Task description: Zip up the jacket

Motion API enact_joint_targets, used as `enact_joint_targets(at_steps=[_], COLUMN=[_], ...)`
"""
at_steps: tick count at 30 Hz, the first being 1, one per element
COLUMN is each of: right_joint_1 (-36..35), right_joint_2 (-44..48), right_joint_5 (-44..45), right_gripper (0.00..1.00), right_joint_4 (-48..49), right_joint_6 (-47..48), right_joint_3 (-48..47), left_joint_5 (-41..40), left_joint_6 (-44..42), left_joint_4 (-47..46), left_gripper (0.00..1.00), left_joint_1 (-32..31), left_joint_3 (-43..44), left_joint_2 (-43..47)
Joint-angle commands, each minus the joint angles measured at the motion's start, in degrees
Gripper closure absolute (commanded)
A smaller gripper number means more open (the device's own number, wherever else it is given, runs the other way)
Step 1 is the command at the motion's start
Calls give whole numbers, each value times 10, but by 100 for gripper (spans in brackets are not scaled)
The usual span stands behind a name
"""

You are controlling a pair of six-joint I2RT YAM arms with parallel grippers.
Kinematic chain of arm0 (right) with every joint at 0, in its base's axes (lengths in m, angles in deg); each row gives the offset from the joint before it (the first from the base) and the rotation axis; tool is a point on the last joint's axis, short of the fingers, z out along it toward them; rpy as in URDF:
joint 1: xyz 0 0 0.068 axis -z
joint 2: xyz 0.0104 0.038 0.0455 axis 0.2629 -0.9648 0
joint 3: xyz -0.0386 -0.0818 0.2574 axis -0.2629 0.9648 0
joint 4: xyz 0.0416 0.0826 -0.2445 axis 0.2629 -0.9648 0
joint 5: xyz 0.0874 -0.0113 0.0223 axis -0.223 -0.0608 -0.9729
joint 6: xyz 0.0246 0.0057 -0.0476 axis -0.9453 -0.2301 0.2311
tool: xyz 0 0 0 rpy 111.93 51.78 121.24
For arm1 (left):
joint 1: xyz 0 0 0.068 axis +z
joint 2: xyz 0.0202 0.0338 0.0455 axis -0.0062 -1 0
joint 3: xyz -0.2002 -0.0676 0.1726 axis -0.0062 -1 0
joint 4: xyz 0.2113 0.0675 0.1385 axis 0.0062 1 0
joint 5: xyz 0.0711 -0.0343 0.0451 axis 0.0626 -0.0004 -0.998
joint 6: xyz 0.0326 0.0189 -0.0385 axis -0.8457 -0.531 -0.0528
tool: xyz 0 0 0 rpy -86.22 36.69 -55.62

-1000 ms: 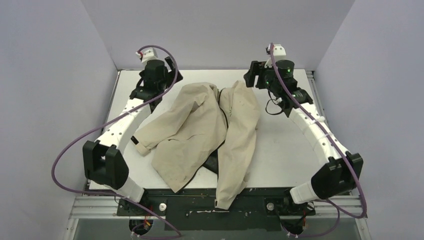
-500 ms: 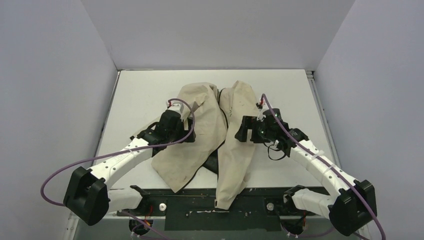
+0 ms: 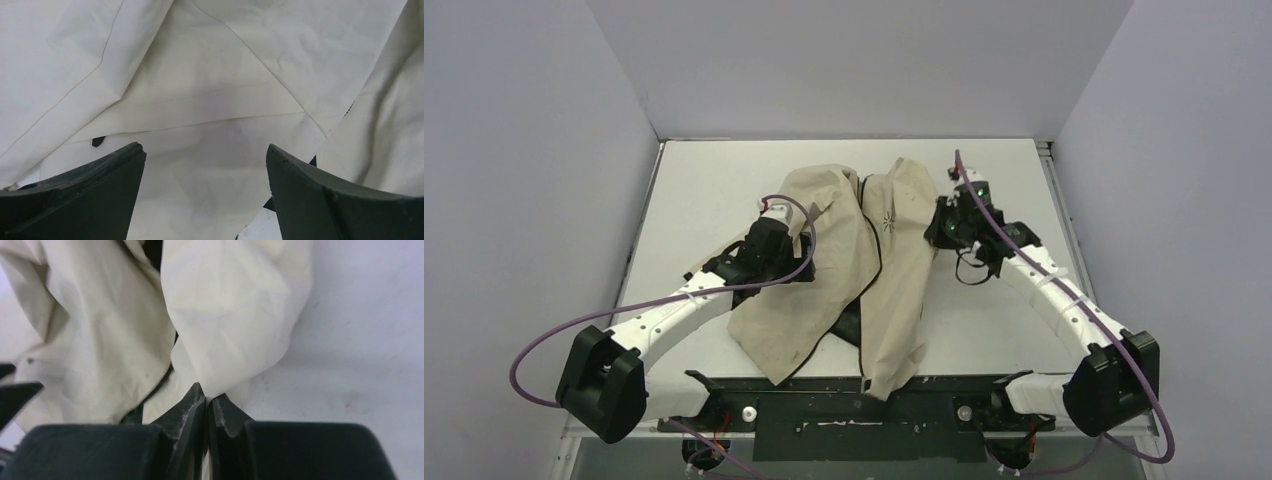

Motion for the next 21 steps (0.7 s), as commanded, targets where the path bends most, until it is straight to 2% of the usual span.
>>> enact_joint_targets(at_steps=[1, 4, 5, 6, 7, 8, 10, 12, 14, 16, 19, 21], right_joint_1=[61, 74, 75, 76, 75, 75, 74, 73, 74, 75, 72, 59], right_joint_2=[3, -52, -69, -86, -97, -104, -105, -78, -32, 9, 25, 40], right_joint_5=[35, 102, 135, 172, 211, 250, 295, 292, 231, 133, -46, -124], right_gripper=[96, 99, 94, 80, 59, 44, 34, 30, 29, 28, 24, 22], right_joint_4=[-71, -137, -151, -161, -157, -152, -140, -115, -73, -45, -55, -46], right_joint_6=[110, 182, 195, 201, 202, 199, 188, 175, 163, 143, 101, 64], right_joint_3=[-160, -240, -258, -271, -273, -270, -258, -237, -202, -177, -157, -118], left_joint_5=[-12, -11, -9, -7, -5, -3, -4, -11, -14, -7, 14, 23], left_joint_6=[-10, -2, 1, 4, 8, 10, 11, 11, 6, -2, -16, -19], left_joint_4=[-5, -4, -6, -7, -7, -7, -5, 1, 3, 2, -3, -11], left_gripper=[12, 12, 12, 12, 12, 12, 12, 13, 12, 12, 12, 12], left_joint_1=[1, 2, 3, 3, 3, 3, 3, 3, 5, 6, 4, -1], left_joint_3=[31, 32, 32, 32, 32, 33, 35, 37, 34, 33, 36, 34], left_joint_2=[8, 3, 1, -2, -4, -5, -5, 1, 9, 11, 8, 11])
